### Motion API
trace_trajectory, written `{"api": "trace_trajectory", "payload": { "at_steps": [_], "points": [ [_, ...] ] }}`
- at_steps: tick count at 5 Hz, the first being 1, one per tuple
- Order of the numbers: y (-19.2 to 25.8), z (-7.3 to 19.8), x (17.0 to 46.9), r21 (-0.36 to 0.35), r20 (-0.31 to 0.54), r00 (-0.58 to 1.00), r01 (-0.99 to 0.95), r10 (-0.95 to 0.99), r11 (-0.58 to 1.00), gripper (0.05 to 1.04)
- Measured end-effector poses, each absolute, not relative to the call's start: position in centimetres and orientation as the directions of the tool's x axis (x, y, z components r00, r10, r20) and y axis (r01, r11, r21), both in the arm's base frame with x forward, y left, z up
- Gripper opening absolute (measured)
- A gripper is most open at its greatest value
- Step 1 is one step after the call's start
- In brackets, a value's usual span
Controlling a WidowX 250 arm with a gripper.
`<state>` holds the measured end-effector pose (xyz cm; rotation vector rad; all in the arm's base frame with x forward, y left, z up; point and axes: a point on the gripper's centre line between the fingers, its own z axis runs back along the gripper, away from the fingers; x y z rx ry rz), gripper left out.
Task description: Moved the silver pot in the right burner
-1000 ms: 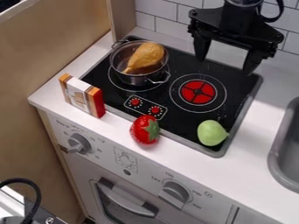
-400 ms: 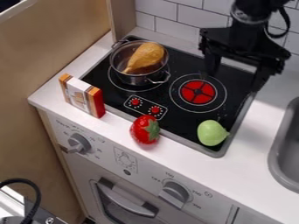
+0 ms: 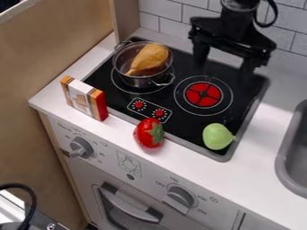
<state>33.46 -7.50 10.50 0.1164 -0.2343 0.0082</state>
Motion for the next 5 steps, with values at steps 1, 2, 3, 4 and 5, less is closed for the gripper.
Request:
{"api": "trace_trajectory", "payload": {
  "at_steps": [1,2,3,4,5],
  "points": [
    [-7.9,10.6,33.4,0.116,0.233,0.972,-0.010,-0.018,0.993,1.000],
    [-7.9,10.6,33.4,0.116,0.231,0.973,-0.008,-0.019,0.993,1.000],
    [-7.9,10.5,33.4,0.119,0.231,0.973,-0.003,-0.025,0.993,1.000],
    [-6.0,10.3,34.1,0.150,0.247,0.964,0.062,-0.098,0.987,1.000],
    [-3.7,10.0,34.9,0.191,0.279,0.950,0.085,-0.137,0.978,1.000]
  ]
}}
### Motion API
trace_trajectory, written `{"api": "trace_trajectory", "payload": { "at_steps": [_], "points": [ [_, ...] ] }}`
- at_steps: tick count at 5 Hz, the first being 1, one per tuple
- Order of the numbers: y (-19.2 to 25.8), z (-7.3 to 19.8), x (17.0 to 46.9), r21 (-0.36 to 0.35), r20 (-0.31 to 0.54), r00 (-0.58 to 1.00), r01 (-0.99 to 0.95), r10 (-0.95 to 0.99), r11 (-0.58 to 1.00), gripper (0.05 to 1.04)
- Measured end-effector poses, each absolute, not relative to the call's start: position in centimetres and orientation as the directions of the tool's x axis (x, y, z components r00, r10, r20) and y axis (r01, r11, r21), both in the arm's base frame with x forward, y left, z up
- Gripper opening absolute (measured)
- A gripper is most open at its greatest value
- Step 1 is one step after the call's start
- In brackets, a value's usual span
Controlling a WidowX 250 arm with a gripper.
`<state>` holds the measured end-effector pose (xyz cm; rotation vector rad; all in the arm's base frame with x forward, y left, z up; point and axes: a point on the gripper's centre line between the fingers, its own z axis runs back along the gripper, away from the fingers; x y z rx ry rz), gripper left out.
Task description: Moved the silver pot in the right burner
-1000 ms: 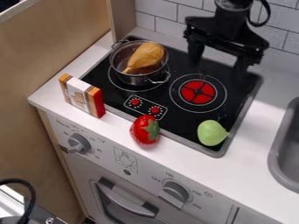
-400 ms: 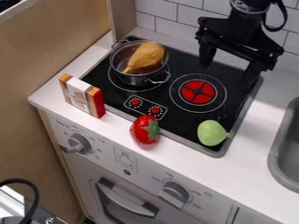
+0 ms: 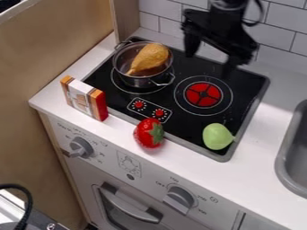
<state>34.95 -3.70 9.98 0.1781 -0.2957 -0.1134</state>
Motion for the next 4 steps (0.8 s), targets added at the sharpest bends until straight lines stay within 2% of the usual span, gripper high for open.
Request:
{"api": "trace_trajectory", "payload": {
  "at_steps": [3,4],
  "points": [
    [0.4,8.8,35.8,0.282,0.313,0.922,0.139,-0.228,0.949,1.000],
    [1.4,8.0,36.0,0.298,0.347,0.906,0.137,-0.241,0.945,1.000]
  ]
}}
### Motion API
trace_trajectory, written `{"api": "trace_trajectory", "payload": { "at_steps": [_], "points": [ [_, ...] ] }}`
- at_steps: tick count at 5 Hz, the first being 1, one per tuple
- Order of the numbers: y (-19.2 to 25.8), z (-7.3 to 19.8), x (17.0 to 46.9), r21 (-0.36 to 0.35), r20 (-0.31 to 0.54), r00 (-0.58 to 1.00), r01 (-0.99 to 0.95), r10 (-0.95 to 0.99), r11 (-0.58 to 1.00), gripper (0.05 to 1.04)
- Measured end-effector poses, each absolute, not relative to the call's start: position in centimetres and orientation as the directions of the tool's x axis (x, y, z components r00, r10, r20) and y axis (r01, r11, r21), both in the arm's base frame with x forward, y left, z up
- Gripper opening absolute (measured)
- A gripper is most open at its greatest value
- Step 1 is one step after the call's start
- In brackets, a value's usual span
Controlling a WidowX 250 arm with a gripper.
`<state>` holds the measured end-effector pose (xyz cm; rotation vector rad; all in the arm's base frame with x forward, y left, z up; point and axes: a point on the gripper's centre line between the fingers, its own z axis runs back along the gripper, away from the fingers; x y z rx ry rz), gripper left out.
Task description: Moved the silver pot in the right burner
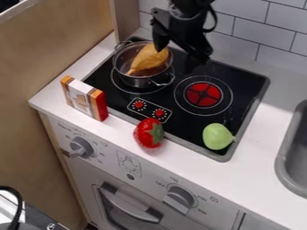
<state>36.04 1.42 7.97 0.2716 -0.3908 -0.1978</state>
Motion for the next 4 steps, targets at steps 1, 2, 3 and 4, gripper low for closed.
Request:
{"api": "trace_trajectory", "payload": {
  "at_steps": [1,2,3,4],
  "points": [
    [2.2,7.0,36.2,0.308,0.367,0.894,0.143,-0.256,0.941,1.000],
    [2.6,6.1,36.5,0.303,0.375,0.895,0.129,-0.243,0.944,1.000],
    [2.7,5.8,36.6,0.294,0.383,0.896,0.113,-0.225,0.949,1.000],
    [2.8,5.2,36.6,0.290,0.378,0.904,0.088,-0.199,0.953,1.000]
  ]
}}
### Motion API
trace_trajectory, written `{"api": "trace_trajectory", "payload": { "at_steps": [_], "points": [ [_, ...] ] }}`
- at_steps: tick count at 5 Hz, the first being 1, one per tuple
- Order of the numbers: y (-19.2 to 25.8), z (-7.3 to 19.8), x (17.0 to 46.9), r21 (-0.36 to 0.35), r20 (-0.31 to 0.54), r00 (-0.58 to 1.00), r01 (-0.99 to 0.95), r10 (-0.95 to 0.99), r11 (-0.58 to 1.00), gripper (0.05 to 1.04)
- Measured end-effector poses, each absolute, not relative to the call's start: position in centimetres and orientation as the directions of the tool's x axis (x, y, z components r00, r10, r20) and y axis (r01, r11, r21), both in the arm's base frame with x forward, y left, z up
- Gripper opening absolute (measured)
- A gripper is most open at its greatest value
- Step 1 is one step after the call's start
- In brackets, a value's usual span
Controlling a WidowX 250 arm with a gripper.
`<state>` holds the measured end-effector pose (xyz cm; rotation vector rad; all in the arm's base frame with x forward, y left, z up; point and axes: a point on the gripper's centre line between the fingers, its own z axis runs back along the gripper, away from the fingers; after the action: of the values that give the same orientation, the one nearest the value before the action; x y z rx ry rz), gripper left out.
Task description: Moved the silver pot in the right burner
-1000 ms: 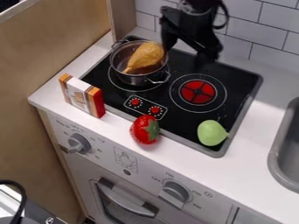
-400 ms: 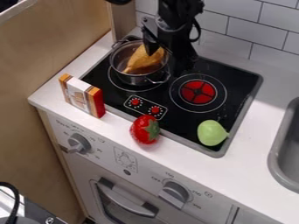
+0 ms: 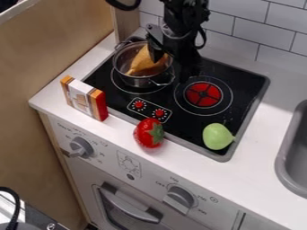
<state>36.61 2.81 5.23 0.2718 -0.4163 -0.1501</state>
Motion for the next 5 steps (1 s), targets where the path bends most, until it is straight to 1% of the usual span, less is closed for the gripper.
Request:
{"api": "trace_trajectory", "payload": {
  "at_steps": [3,5],
  "points": [
    [2.47,4.85,36.43,0.275,0.389,0.911,0.028,-0.138,0.961,1.000],
    [2.39,4.14,36.28,0.260,0.414,0.903,0.002,-0.113,0.966,1.000]
  ]
}}
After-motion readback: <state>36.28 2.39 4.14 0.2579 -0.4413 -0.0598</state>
